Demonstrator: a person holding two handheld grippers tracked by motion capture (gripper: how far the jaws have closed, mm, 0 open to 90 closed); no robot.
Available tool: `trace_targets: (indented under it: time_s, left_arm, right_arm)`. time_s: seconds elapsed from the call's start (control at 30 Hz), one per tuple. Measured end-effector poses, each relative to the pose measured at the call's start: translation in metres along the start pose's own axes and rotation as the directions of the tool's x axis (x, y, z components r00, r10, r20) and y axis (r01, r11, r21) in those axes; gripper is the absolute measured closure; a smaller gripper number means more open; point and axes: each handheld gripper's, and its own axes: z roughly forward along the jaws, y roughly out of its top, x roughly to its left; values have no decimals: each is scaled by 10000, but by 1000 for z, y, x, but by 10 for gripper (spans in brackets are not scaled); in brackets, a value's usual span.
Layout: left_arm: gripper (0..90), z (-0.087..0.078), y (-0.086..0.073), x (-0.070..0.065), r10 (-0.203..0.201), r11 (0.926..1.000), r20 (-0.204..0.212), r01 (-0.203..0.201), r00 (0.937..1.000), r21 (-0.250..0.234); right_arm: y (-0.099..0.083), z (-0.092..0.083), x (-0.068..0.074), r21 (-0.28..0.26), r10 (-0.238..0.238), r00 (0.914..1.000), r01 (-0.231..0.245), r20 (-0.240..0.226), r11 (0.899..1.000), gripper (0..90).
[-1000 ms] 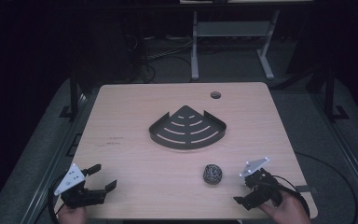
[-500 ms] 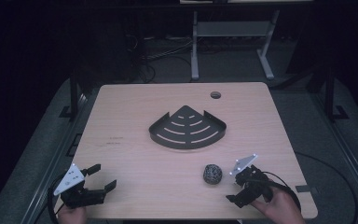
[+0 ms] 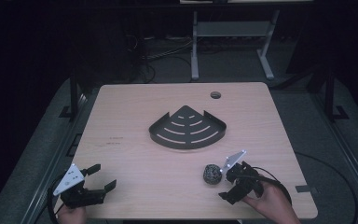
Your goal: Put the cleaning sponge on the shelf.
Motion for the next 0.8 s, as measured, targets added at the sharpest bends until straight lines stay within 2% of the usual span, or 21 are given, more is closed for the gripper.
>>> trace_targets:
  time_s: [0.7,0.8]
  left_arm:
    - [133,-2,-1,2,-118,9999,-3,118,9999,-102]
    - [133,-2,0,2,-85,9999,-14,85,10000,-94]
  right_arm:
    - [30,12,-10,477,-378,9993,378,-24,9981,148]
    - [33,14,-11,575,-323,9995,323,-13,9978,147]
